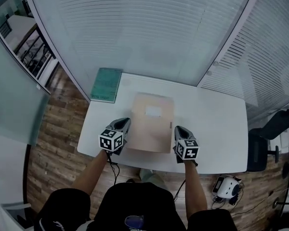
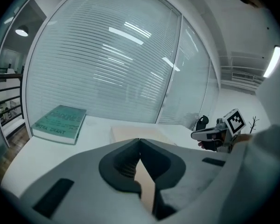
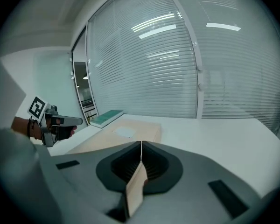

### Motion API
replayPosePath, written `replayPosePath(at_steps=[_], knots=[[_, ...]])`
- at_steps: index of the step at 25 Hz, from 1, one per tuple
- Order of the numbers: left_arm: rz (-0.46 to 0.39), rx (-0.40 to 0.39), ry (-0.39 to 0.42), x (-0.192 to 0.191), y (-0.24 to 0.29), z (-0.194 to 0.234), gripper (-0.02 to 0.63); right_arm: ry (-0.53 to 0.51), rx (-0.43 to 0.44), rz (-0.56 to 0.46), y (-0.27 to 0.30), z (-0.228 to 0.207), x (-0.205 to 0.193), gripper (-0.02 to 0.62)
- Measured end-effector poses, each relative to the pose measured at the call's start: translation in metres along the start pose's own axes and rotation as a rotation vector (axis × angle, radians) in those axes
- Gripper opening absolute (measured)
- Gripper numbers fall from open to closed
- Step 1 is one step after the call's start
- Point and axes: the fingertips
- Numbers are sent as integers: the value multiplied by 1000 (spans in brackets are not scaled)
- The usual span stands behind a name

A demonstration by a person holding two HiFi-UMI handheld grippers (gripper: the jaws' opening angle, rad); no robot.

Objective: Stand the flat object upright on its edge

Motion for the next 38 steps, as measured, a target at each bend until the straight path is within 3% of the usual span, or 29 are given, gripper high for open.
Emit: replayPosePath(at_steps=[9, 10, 12, 15, 18, 30, 38], knots=[[52, 16, -39, -23, 15, 15, 21, 8, 99, 69, 22, -2, -19, 30], [61, 14, -48, -25, 17, 16, 36, 12, 115, 73, 25, -2, -20, 52], [89, 10, -66, -30, 23, 20, 135, 28, 160, 80, 33, -1, -22, 153], [128, 14, -83, -37, 30, 25, 209, 43, 213, 87, 43, 1, -25, 211], [140, 20, -101, -39, 35, 28, 240, 57, 257, 102, 50, 4, -29, 249], [198, 24, -188, -51, 50, 35, 290, 131, 358, 127, 71, 5, -36, 272], [211, 8, -252, -57, 54, 34, 288, 190, 442, 137, 76, 9, -38, 276]])
Point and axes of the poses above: the fingertips, and each gripper's own axes: y forward along the fingers, z to its left, x out of its top, and after that the axes turned 9 degrees about -y, right-handed
